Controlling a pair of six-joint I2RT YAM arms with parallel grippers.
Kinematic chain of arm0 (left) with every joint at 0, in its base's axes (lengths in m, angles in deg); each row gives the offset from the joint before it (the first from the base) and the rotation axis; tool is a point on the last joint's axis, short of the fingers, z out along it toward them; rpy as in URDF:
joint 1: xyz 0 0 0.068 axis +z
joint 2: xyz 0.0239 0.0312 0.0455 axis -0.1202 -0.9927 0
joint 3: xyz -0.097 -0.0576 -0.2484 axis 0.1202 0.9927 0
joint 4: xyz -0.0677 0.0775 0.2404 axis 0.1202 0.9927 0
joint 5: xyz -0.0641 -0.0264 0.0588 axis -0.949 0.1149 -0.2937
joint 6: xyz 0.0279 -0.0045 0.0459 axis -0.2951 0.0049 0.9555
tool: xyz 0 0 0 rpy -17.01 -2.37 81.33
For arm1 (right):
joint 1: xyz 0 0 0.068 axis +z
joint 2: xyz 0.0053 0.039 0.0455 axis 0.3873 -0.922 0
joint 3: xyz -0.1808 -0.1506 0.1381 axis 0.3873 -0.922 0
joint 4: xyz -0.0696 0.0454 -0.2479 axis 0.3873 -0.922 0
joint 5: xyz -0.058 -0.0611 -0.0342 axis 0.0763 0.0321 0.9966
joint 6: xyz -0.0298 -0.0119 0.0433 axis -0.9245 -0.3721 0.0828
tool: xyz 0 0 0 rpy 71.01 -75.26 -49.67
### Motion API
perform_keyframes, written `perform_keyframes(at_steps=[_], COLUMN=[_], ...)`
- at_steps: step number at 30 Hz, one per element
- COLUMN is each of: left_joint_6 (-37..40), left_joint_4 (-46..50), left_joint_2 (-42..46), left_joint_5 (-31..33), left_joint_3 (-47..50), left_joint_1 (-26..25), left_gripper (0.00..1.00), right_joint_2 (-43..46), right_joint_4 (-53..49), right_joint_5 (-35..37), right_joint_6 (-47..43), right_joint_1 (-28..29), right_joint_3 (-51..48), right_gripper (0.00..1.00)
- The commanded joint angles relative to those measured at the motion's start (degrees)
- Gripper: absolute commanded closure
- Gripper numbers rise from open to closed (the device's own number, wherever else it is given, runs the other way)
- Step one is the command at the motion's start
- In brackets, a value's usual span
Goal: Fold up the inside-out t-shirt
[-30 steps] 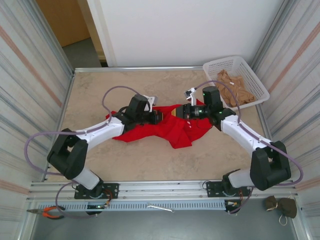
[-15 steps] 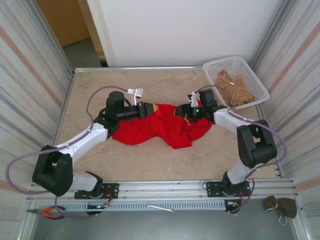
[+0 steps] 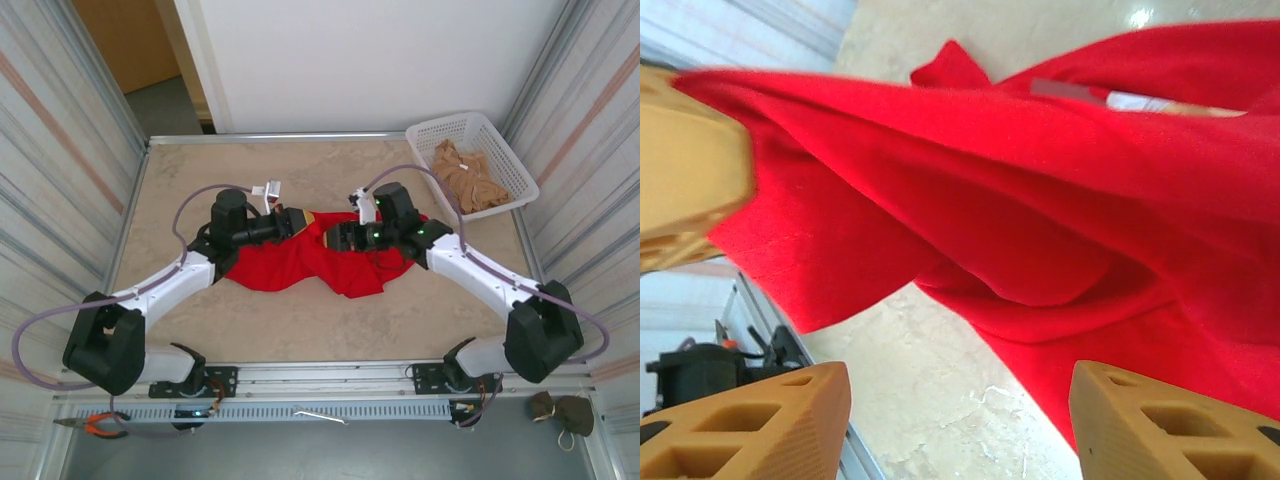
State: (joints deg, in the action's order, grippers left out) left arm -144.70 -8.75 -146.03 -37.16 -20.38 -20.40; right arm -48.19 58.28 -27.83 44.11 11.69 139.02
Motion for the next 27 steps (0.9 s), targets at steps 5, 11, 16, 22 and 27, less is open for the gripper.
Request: perform_keyframes(at_steps=[5, 11, 16, 22, 27], left_joint_6=[-0.79, -2.6, -5.31, -2.47, 0.84], left_joint_4=[-0.39, -0.57, 0.29, 1.66, 2.4], left_joint_2=[1.98, 2.32, 2.87, 0.97, -2.1], left_joint_5=[-0.07, 0.52, 3.41, 1.81, -1.9], left_joint_3=[-1.64, -0.51, 0.76, -0.36, -4.2], left_joint_1=[0.42, 0.47, 1.79, 7.46, 10.89], left_gripper=[1.0, 1.0, 1.0, 0.96, 0.47], right_joint_2=[-7.06, -8.41, -5.04, 5.02, 9.31], right_joint_4=[2.7, 3.97, 1.69, -2.49, -2.29], right_joint_5=[2.22, 1.96, -0.7, 0.01, -3.64], right_joint_6=[0.14, 0.28, -0.93, -1.91, -0.58], right_joint_1=[0.95, -0.7, -2.66, -2.49, -2.99], right_joint_3=[4.32, 5.97, 5.6, 5.19, 6.19], right_gripper=[0.52, 0.77, 1.0, 1.0, 1.0])
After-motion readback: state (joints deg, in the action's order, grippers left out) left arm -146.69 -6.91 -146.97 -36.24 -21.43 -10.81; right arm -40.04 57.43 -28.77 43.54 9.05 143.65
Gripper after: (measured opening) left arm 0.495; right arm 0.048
